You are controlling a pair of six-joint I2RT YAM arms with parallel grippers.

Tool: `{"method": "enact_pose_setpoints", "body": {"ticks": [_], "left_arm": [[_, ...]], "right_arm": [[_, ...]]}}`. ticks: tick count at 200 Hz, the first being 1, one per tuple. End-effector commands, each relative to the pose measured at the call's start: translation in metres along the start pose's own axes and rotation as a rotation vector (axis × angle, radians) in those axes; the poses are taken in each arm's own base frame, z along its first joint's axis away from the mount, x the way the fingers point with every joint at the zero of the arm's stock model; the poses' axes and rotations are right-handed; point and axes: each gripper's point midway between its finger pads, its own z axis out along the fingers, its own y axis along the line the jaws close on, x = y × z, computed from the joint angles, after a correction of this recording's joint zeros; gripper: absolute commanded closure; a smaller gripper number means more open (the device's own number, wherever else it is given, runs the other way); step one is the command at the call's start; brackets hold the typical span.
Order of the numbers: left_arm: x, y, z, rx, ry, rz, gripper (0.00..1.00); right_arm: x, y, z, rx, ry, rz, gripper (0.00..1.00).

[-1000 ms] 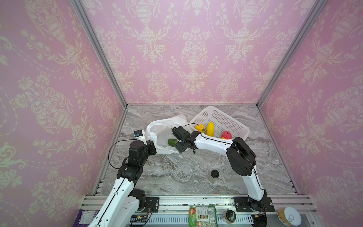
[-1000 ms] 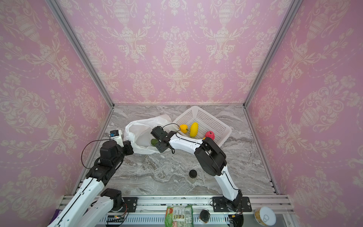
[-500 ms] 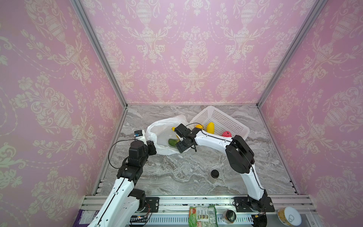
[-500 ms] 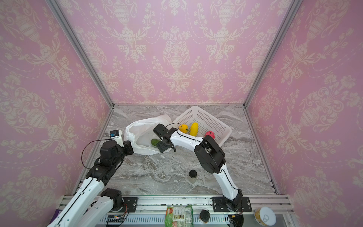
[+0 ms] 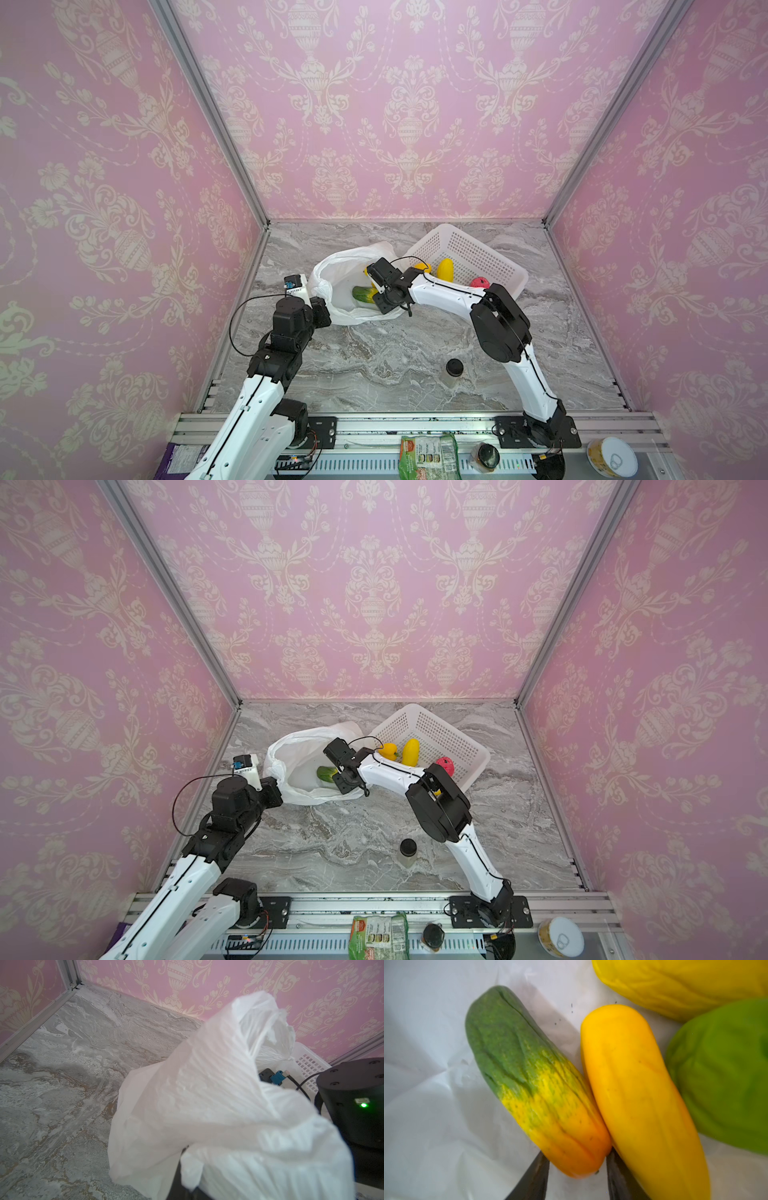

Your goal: Untie the knot of the plastic bag and take out the fruit

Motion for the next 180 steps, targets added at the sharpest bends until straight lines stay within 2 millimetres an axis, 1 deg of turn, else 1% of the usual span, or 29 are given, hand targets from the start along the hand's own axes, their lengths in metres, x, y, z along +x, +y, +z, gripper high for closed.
{"method": "enact_pose_setpoints", "body": {"ticks": [1, 9, 20, 26, 28, 45, 51, 64, 80, 108, 125, 149, 170, 180], "left_arm": [[0.002, 0.001, 0.001, 0.003, 0.004, -0.006, 1.0], [0.001, 0.001, 0.0, 0.002, 0.002, -0.007, 1.0], [0.001, 0.001, 0.0, -0.001, 0.003, -0.007, 1.0], [0.001, 0.001, 0.0, -0.002, 0.002, -0.006, 1.0], [0.001, 0.002, 0.0, -0.002, 0.003, -0.007, 1.0], [0.001, 0.002, 0.0, -0.005, 0.004, -0.007, 1.0], [0.001, 0.002, 0.0, -0.006, 0.005, -0.005, 1.0], [0.0, 0.002, 0.0, -0.005, 0.003, -0.006, 1.0], [0.002, 0.002, 0.0, -0.005, 0.004, -0.006, 1.0], [-0.001, 0.002, 0.002, -0.006, -0.004, -0.005, 1.0], [-0.003, 0.004, 0.004, -0.022, -0.001, 0.0, 1.0], [-0.004, 0.006, 0.013, -0.041, 0.003, 0.005, 1.0], [-0.002, 0.006, 0.024, -0.055, 0.032, 0.017, 1.0], [-0.002, 0.006, 0.028, -0.059, 0.048, 0.021, 1.0]], "right_arm": [[-0.035, 0.004, -0.006, 0.004, -0.126, -0.081, 0.64], [-0.044, 0.005, -0.01, -0.013, -0.167, -0.089, 0.68], [-0.058, 0.01, -0.022, -0.061, -0.243, -0.095, 0.72], [-0.063, 0.015, -0.028, -0.102, -0.282, -0.099, 0.72], [-0.068, 0.016, -0.031, -0.117, -0.307, -0.099, 0.72], [-0.08, 0.028, -0.042, -0.22, -0.436, -0.148, 0.73], [-0.08, 0.032, -0.043, -0.241, -0.467, -0.178, 0.75], [-0.081, 0.035, -0.043, -0.261, -0.519, -0.219, 0.83], [-0.081, 0.035, -0.041, -0.288, -0.551, -0.239, 0.86], [-0.079, 0.036, -0.036, -0.331, -0.562, -0.27, 0.9], [-0.079, 0.031, -0.035, -0.305, -0.59, -0.264, 0.91], [-0.079, 0.024, -0.042, -0.295, -0.623, -0.26, 0.89], [-0.08, 0.022, -0.043, -0.292, -0.634, -0.265, 0.9], [-0.082, 0.024, -0.045, -0.304, -0.637, -0.266, 0.9]]}}
